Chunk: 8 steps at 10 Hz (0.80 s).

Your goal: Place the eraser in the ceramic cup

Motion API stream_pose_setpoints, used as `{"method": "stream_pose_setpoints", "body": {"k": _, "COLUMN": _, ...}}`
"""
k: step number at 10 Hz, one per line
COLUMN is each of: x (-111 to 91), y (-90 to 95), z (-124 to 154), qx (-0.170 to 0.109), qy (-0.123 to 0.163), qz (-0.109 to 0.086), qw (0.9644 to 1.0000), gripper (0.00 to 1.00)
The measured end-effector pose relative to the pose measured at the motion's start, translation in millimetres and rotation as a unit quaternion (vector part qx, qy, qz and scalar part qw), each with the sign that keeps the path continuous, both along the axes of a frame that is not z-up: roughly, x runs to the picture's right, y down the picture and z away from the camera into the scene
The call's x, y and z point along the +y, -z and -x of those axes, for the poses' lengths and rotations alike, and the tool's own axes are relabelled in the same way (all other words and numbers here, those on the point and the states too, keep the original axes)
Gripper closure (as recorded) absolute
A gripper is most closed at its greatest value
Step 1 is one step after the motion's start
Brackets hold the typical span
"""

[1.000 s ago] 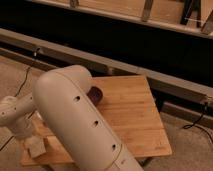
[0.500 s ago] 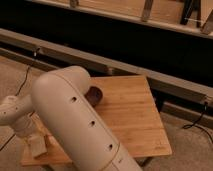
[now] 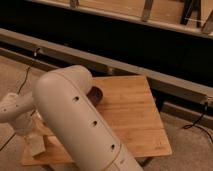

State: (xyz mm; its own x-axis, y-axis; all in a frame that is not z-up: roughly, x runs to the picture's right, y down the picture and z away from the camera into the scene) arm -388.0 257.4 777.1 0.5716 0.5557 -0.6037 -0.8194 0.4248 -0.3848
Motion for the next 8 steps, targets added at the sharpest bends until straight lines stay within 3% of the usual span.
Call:
{"method": "stream_pose_setpoints", "body": {"k": 3, "x": -37, "y": 20.4, "z": -8, "qx": -0.007, "qy": -0.006, "qz": -0.029, "qw": 0.9995, "gripper": 1.00}}
{"method": "stream_pose_setpoints", "body": {"k": 4, "x": -56, "y": 33.3, "z": -13, "qx": -0.011, "qy": -0.011, "qz": -0.050, "qw": 0.9986, "gripper": 1.00}}
{"method": "stream_pose_setpoints", "body": {"k": 6, "x": -87, "y": 53.8, "z": -20, "qx": -0.022, "qy": -0.025, "qz": -0.089, "qw": 0.9955, "gripper": 1.00}}
{"method": "stream_pose_setpoints", "body": {"k": 8, "x": -113, "y": 72.3, "z": -29, "qx": -0.038, "qy": -0.045, "qz": -0.128, "qw": 0.9901, "gripper": 1.00}}
